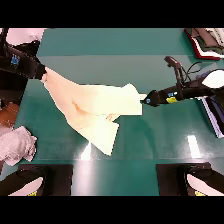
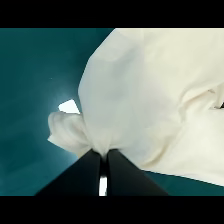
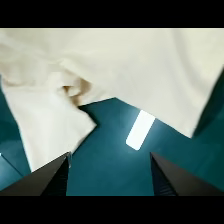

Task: Fold the shirts.

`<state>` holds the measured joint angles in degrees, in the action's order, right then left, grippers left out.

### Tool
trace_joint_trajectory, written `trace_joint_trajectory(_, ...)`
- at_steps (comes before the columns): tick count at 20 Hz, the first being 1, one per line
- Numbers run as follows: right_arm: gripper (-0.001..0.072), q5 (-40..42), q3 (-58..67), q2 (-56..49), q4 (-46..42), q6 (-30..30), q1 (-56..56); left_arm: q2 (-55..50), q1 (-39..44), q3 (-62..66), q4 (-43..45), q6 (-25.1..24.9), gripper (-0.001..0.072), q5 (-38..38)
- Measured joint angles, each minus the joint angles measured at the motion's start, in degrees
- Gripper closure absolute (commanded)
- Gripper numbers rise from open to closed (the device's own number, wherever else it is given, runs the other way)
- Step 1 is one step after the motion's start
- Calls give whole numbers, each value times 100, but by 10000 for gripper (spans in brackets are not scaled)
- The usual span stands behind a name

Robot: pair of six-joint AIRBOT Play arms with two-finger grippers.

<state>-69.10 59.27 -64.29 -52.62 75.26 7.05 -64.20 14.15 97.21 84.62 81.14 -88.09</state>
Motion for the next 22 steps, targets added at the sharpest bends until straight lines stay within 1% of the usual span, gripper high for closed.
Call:
trace_joint_trajectory(3, 163, 52, -208, -647, 11, -234, -535, 2, 0, -9, 0, 70, 680, 0)
trace_joint_trajectory(6, 164, 170, -284, -1259, 39, -387, -754, 2, 0, -11, 2, 111, 680, 2)
trace_joint_trajectory(9, 164, 302, -313, -1720, 52, -461, -702, 2, 0, -13, 2, 138, 680, 4)
trace_joint_trajectory(12, 166, 437, -317, -1985, 146, -514, -382, 2, 0, -13, 2, 151, 680, 11)
trace_joint_trajectory(13, 234, 503, -315, -2035, 175, -520, -262, 2, 0, -13, 2, 151, 680, 13)
trace_joint_trajectory(14, 277, 605, -302, -2065, 142, -529, -133, 2, 0, -13, 2, 153, 680, 15)
trace_joint_trajectory(15, 293, 691, -278, -2105, 136, -531, -24, 2, 0, -13, 2, 153, 680, 15)
trace_joint_trajectory(16, 464, 787, -245, -2124, 109, -538, 98, 0, 0, -13, 2, 153, 680, 17)
trace_joint_trajectory(17, 682, 870, -212, -2149, 57, -542, 195, 2, 0, -13, 2, 155, 680, 17)
trace_joint_trajectory(18, 693, 942, -170, -2164, -31, -540, 286, 2, 0, -13, 2, 155, 680, 17)
trace_joint_trajectory(22, 698, 955, 199, -2020, -2, -584, 448, 26, 2, 20, 101, 155, 681, 116)
